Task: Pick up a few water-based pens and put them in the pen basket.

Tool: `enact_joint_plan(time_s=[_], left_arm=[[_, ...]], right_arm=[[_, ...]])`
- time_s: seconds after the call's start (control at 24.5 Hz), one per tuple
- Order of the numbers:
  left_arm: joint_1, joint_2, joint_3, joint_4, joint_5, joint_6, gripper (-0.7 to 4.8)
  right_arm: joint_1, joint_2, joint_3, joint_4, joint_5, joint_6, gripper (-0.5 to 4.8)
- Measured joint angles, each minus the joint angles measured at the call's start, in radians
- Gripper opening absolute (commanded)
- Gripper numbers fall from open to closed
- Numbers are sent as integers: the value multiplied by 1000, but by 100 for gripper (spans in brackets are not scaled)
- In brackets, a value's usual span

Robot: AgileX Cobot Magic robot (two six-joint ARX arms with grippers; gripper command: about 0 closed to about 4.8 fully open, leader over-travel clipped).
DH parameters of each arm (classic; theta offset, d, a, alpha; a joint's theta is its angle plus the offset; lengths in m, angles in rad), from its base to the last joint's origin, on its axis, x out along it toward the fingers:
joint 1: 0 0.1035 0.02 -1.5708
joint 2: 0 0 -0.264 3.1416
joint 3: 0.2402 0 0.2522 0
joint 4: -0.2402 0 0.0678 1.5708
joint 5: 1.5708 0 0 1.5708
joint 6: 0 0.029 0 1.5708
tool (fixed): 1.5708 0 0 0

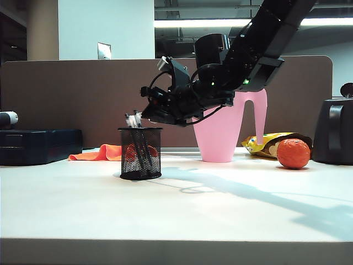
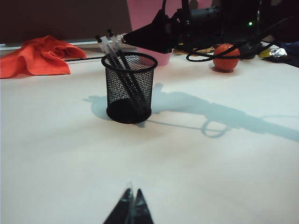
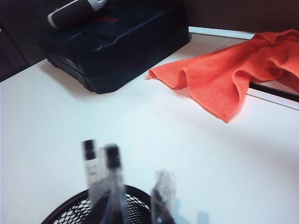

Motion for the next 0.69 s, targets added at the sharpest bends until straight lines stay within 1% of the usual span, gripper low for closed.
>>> enact_joint_plan(time_s=[0.08, 0.12, 0.2, 0.24, 0.37, 0.45, 0.53, 0.57, 0.61, 0.69], left_arm=[[0, 0, 0, 0, 0, 0, -4], [0, 0, 0, 0, 0, 0, -4], [0, 0, 0, 0, 0, 0, -4], [0, 0, 0, 0, 0, 0, -4], [0, 0, 0, 0, 0, 0, -4], [0, 0, 0, 0, 0, 0, -4], [0, 0, 0, 0, 0, 0, -4], [0, 0, 0, 0, 0, 0, -4], [0, 0, 0, 0, 0, 0, -4], [0, 0, 0, 0, 0, 0, -4]], right_arm=[[0, -5, 0, 0, -3, 1, 126], [0, -17, 0, 0, -7, 0, 117], [0, -54, 0, 0, -7, 1, 20], [-1, -66, 0, 2, -7, 1, -6], [-13, -135, 0, -10, -7, -1, -6], [-24, -185, 0, -58, -3, -2, -6], [-67, -298, 0, -193, 20, -12, -6], [-84, -330, 0, -243, 24, -32, -6], [-118, -385, 0, -336, 25, -73, -6], [-154, -440, 0, -426, 25, -108, -6]])
